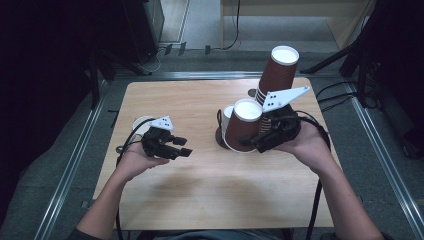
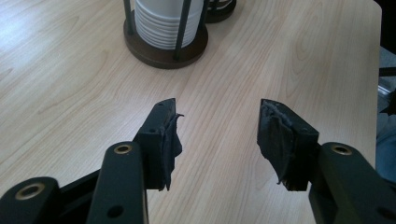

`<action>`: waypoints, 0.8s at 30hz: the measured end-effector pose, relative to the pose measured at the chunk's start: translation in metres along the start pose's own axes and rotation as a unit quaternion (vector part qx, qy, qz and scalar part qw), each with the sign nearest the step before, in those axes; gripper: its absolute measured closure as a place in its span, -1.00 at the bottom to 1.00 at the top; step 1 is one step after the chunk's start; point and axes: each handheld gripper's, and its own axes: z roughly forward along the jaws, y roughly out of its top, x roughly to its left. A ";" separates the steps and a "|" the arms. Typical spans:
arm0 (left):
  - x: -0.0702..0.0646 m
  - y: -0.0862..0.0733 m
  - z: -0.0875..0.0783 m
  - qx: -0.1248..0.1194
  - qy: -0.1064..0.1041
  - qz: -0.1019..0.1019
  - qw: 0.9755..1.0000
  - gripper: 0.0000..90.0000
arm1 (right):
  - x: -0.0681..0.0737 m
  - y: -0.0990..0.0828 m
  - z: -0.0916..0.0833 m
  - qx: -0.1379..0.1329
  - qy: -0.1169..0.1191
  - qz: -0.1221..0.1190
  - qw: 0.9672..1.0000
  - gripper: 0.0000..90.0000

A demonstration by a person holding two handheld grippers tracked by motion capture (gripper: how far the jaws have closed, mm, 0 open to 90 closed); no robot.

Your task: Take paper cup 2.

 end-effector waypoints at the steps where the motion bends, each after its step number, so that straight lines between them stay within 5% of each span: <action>1: -0.001 0.000 0.000 -0.003 -0.001 0.001 1.000 0.09 | 0.001 -0.004 0.003 0.004 0.000 -0.002 1.000 -0.64; 10: -0.005 -0.005 0.001 -0.027 -0.009 0.005 1.000 0.12 | 0.005 -0.028 0.020 0.010 0.005 0.004 1.000 -0.64; 17: -0.005 -0.005 0.003 -0.021 -0.018 -0.004 1.000 0.15 | 0.010 -0.049 0.036 0.014 0.012 0.009 1.000 -0.64; 24: -0.006 -0.004 0.010 -0.003 -0.029 -0.001 1.000 -0.05 | 0.011 -0.070 0.053 0.014 0.024 0.017 0.999 -0.64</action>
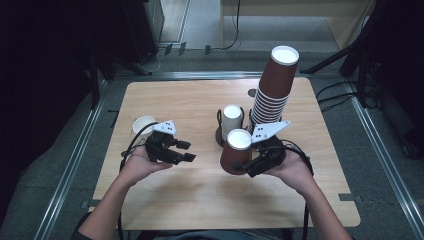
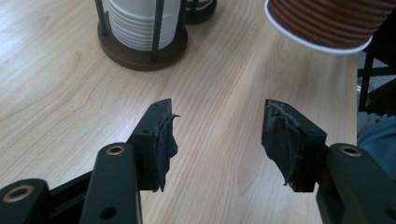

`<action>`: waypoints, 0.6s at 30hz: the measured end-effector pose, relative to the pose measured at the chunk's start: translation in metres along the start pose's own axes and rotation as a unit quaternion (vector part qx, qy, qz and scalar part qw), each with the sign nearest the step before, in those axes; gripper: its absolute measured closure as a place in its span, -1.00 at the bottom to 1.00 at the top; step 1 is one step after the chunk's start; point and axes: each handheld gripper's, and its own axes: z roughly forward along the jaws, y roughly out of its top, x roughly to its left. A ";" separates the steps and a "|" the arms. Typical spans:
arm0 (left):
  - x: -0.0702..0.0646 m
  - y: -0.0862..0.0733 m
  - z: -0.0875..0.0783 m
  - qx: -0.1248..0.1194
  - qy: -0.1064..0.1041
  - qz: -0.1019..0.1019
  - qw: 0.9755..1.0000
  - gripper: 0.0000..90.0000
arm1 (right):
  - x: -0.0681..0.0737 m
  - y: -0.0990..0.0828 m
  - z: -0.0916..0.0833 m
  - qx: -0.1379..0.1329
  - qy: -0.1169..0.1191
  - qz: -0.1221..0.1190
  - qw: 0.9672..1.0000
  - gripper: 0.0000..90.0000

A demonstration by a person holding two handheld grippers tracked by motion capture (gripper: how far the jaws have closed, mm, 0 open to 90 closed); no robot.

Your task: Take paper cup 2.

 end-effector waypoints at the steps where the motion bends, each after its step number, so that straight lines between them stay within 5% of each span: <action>1: 0.000 0.000 0.001 0.000 -0.003 0.000 1.000 -0.06 | -0.001 -0.002 0.003 -0.002 0.001 -0.004 1.000 -0.64; 8: -0.002 0.000 0.001 -0.008 -0.020 0.001 1.000 -0.21 | -0.002 -0.014 0.018 -0.001 0.006 0.002 1.000 -0.64; 18: -0.005 -0.001 0.008 -0.011 -0.059 0.011 0.998 -0.67 | -0.004 -0.021 0.035 -0.043 0.013 0.000 0.999 -0.64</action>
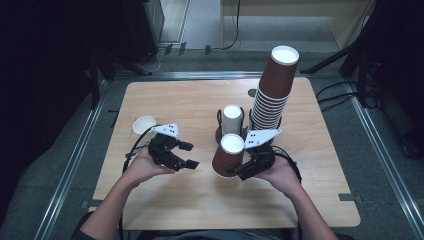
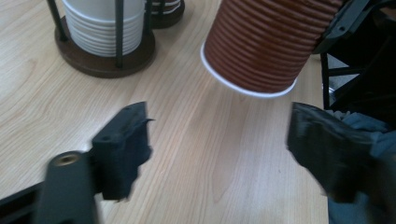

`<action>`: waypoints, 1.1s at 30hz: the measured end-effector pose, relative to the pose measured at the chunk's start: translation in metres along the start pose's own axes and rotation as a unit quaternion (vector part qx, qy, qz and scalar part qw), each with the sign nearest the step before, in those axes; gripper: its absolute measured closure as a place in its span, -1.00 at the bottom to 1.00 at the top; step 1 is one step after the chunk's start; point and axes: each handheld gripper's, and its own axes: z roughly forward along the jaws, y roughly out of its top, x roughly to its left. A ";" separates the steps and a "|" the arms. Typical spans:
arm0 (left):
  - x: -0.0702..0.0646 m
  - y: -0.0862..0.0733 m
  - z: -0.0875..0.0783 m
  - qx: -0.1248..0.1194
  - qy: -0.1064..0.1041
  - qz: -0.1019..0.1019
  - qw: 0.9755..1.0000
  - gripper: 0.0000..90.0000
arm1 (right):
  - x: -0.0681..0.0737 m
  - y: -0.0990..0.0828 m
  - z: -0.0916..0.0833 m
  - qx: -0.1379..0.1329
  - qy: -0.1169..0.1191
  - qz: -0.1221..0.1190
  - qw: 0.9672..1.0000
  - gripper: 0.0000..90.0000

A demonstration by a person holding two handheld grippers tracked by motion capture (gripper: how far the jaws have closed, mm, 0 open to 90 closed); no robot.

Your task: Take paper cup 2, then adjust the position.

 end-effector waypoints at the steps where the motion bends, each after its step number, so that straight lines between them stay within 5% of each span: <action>1: -0.001 0.000 0.001 0.002 0.002 0.002 1.000 -0.68 | 0.000 0.000 0.001 -0.002 0.002 0.002 1.000 -0.64; 33: -0.007 0.000 0.035 0.014 -0.020 0.018 1.000 -0.81 | -0.001 0.003 0.036 -0.066 0.046 0.014 0.997 -0.64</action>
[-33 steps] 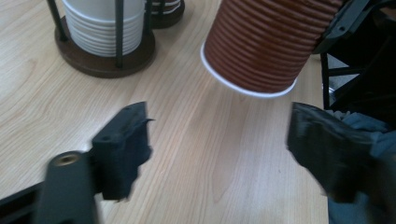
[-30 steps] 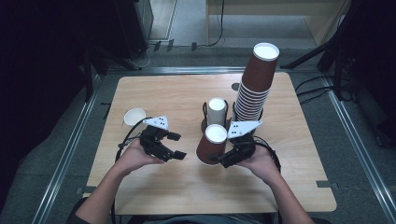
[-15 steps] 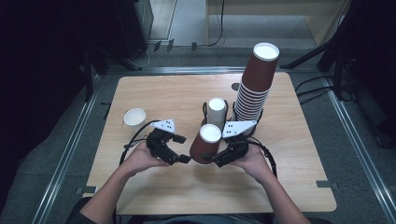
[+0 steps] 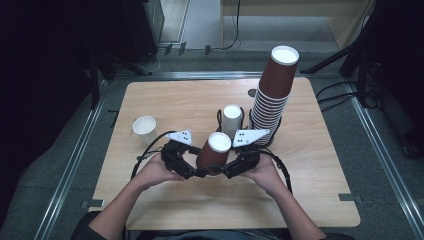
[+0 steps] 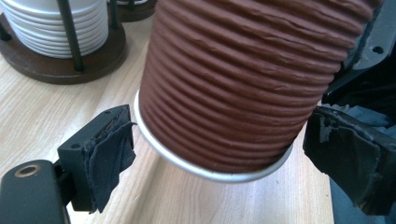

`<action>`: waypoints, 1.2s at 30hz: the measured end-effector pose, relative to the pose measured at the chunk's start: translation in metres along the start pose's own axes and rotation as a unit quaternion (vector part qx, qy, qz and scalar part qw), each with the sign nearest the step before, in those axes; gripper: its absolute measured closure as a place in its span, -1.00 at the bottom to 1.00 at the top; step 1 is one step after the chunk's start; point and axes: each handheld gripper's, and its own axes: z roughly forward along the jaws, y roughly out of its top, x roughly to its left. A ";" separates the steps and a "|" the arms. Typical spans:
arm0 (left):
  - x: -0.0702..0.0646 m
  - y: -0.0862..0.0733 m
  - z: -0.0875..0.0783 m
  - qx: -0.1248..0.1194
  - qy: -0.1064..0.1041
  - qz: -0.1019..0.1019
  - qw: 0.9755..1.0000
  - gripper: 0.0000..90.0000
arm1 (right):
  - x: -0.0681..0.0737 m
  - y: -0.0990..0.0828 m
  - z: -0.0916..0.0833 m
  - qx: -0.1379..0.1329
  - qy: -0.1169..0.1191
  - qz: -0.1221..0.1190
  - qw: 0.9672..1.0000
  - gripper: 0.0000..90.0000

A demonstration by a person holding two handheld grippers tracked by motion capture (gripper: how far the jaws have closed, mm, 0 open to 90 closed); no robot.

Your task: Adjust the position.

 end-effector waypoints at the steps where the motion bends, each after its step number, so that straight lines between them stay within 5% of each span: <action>1: -0.001 0.000 0.001 0.002 0.003 0.000 1.000 -0.81 | 0.000 0.000 0.000 -0.001 -0.001 -0.001 1.000 -0.64; 17: -0.003 0.001 0.007 0.001 0.005 -0.001 1.000 -0.84 | 0.003 0.002 0.007 -0.019 0.010 0.009 1.000 -0.64; 36: 0.002 0.001 -0.010 0.002 0.016 0.012 1.000 -0.73 | 0.002 0.007 -0.004 0.007 -0.007 0.020 1.000 -0.69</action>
